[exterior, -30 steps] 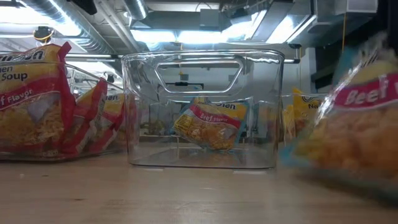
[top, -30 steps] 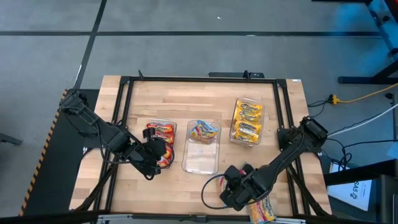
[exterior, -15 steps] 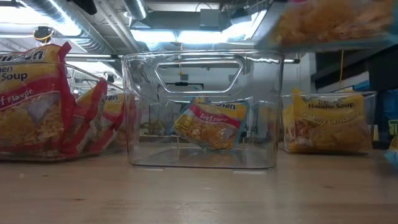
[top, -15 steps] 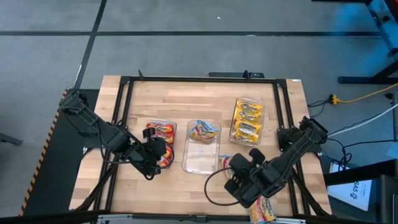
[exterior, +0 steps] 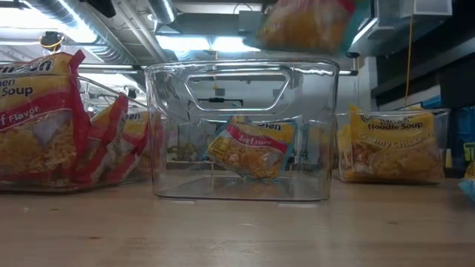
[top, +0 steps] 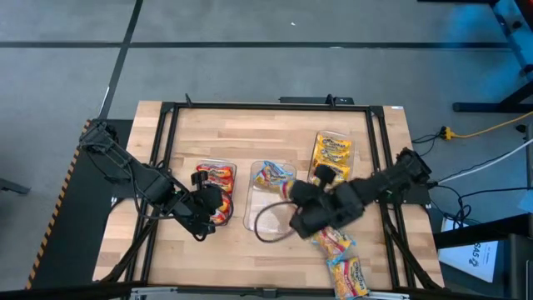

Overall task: Sort Maruchan noodles
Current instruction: Put the blue noodle pack into the middle transparent bin

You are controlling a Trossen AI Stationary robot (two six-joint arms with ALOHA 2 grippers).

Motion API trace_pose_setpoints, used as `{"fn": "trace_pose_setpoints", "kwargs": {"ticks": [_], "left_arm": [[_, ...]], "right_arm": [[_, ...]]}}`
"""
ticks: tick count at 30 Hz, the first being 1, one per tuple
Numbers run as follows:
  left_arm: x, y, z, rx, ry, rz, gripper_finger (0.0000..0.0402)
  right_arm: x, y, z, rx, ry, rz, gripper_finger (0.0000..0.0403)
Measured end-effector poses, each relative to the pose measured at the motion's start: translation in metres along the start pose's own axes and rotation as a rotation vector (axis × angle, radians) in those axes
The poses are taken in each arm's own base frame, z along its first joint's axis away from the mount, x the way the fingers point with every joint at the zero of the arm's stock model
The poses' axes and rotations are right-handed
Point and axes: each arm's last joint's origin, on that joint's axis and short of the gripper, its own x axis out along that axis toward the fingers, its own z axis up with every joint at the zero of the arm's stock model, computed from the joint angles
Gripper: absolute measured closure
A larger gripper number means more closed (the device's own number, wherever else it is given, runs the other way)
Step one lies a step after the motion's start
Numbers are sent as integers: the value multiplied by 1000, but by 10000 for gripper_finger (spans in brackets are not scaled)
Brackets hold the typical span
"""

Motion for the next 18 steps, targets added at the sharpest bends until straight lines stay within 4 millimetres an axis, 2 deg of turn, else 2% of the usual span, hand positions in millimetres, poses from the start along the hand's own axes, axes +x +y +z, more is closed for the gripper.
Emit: {"fn": "trace_pose_setpoints", "kwargs": {"ticks": [10, 18], "left_arm": [[0, 1, -1, 7, 9, 7, 348], [-3, 2, -9, 59, 71, 28, 348]], "right_arm": [[35, -33, 49, -210, -24, 13, 403], [55, -46, 68, -351, -8, 97, 403]]}}
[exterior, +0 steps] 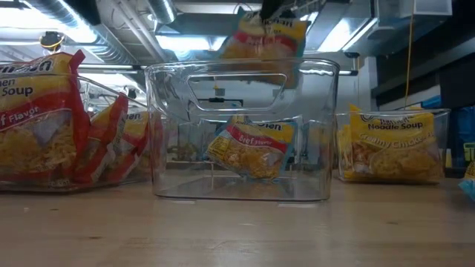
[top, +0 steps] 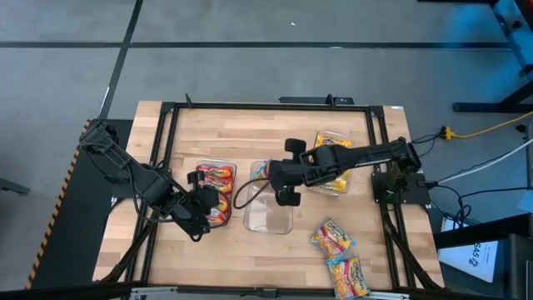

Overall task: Sort Maruchan noodles
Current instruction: Put the blue noodle pack into the middle transparent bin

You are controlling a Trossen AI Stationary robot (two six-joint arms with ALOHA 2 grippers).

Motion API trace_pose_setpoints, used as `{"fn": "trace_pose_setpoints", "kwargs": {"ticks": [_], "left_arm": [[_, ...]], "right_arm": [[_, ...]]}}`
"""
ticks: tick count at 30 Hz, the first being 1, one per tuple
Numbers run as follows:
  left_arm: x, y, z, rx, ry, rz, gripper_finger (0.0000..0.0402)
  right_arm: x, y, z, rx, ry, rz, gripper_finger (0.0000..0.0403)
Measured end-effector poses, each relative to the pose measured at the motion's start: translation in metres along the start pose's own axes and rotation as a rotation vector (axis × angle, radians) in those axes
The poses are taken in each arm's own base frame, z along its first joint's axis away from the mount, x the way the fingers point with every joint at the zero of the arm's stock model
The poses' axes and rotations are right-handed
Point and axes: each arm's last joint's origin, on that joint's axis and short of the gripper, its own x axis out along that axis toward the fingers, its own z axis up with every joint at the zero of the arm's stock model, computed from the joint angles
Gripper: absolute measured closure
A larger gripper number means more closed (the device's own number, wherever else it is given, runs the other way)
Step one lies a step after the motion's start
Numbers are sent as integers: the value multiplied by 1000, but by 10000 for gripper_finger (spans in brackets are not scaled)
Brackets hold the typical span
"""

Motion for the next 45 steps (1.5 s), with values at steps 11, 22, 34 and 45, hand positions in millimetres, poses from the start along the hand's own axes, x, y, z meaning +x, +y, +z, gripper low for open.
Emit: {"fn": "trace_pose_setpoints", "kwargs": {"ticks": [11, 22, 34, 45], "left_arm": [[-2, -2, -6, 34, 29, 1, 348], [-2, -1, -6, 36, 32, 4, 348], [-2, -1, -6, 33, 31, 5, 348], [-2, -1, -6, 10, 31, 5, 348]], "right_arm": [[56, 20, 6, -144, 128, 84, 403], [94, 31, 5, -217, 214, 82, 403], [113, 28, 10, -176, 198, 124, 402], [129, 29, 9, -155, 232, 116, 340]]}}
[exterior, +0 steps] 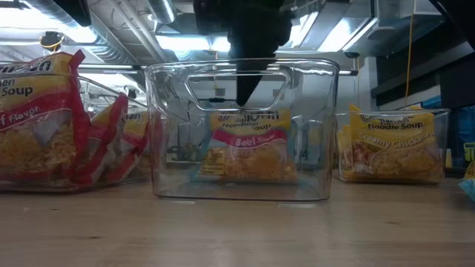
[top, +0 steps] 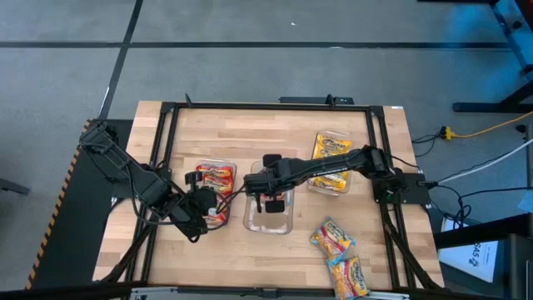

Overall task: Sort Maruchan noodles
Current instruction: Put the blue noodle pack into the middle transparent bin

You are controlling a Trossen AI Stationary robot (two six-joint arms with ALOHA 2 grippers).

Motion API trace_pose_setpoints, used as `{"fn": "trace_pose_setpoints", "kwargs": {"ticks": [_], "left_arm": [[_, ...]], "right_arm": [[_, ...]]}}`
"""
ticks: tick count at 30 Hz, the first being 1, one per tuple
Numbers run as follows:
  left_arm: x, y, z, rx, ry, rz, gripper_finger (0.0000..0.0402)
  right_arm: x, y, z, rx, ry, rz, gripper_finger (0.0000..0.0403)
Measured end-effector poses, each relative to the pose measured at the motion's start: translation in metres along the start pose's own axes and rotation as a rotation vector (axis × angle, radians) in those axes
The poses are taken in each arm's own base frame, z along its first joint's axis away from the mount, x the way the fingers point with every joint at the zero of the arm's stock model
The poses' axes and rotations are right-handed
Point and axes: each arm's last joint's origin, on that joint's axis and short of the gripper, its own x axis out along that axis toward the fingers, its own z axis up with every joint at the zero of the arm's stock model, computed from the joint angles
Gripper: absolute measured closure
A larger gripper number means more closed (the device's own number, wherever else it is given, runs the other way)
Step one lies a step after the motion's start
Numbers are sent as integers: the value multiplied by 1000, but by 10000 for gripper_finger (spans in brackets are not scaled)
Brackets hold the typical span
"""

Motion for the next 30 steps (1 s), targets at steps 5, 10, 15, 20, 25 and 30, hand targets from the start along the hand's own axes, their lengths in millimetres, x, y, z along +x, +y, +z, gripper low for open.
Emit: {"fn": "trace_pose_setpoints", "kwargs": {"ticks": [5, 10, 15, 20, 25, 30], "left_arm": [[0, 0, 0, 0, 0, 0, 348], [0, 0, 0, 0, -2, 3, 348], [0, 0, 0, -1, -3, 4, 348], [0, 0, 0, -24, -3, 4, 348], [0, 0, -1, -24, 2, 5, 348], [0, 0, -1, -26, 6, 1, 348]], "right_arm": [[-1, -3, -2, 65, 16, -78, 309], [-17, -7, -7, 157, 58, -77, 300], [-39, -10, -15, 308, 155, -42, 304], [-54, 1, -23, 467, 273, 264, 306], [-75, 39, -30, 372, 315, 470, 307], [-99, 96, -48, 195, 298, 484, 307]]}}
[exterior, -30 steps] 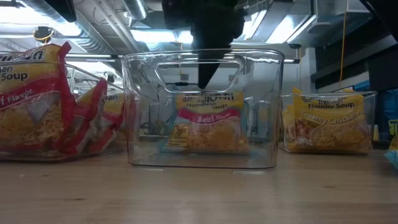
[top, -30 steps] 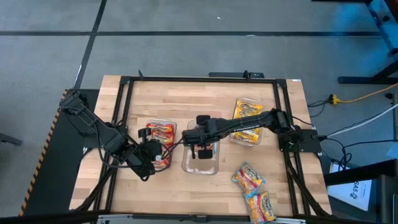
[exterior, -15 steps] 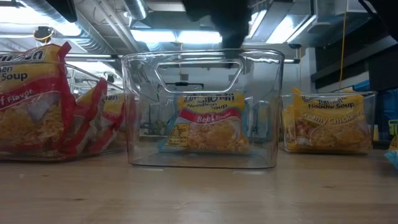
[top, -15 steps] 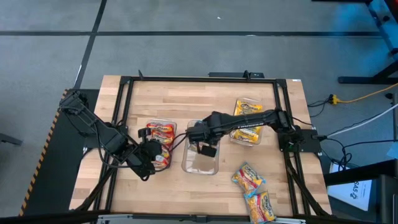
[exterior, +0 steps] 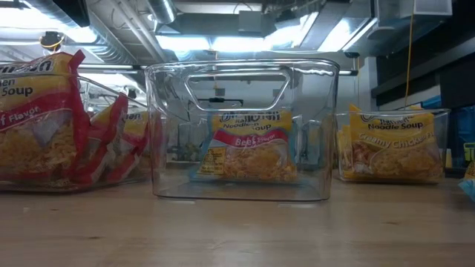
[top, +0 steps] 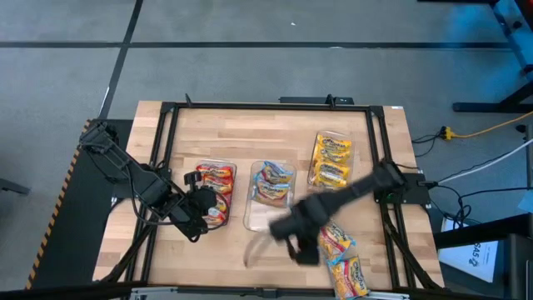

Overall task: Sort Maruchan noodles
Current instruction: Put the blue noodle pack into the middle transparent bin

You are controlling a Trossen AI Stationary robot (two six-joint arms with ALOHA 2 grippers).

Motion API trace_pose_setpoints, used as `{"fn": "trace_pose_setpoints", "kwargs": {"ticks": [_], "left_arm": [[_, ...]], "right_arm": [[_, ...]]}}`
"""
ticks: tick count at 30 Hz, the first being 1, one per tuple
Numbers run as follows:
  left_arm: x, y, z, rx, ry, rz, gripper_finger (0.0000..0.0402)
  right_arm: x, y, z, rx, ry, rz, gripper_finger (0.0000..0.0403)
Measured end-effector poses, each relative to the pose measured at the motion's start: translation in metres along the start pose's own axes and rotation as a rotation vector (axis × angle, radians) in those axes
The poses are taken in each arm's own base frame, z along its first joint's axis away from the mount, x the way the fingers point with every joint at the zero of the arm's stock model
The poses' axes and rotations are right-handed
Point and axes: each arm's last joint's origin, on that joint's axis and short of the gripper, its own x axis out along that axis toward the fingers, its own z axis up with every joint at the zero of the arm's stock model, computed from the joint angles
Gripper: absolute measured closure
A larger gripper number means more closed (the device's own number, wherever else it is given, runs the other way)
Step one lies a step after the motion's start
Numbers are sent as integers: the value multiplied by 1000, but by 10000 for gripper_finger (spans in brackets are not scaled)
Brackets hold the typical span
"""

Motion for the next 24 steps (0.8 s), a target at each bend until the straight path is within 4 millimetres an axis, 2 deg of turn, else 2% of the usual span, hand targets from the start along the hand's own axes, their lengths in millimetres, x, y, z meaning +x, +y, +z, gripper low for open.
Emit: {"fn": "trace_pose_setpoints", "kwargs": {"ticks": [3, 6, 9, 13, 16, 20, 24], "left_arm": [[0, 0, 0, 0, 0, 0, 348], [0, 0, 0, -1, -1, 1, 348], [0, 0, 0, -1, -2, 1, 348], [0, -2, 2, -11, -16, -14, 348], [0, -3, 3, -18, -28, -25, 348], [0, -3, 3, -20, -29, -26, 348], [0, -3, 3, -19, -29, -26, 348]], "right_arm": [[12, 34, -24, -86, -10, -69, 307], [23, 64, -50, -80, -65, -168, 307], [33, 90, -77, 46, -161, -246, 307], [43, 116, -111, 332, -313, -266, 307], [48, 130, -134, 504, -424, -248, 307], [62, 137, -153, 748, -518, -223, 307], [80, 139, -165, 955, -429, -225, 307]]}}
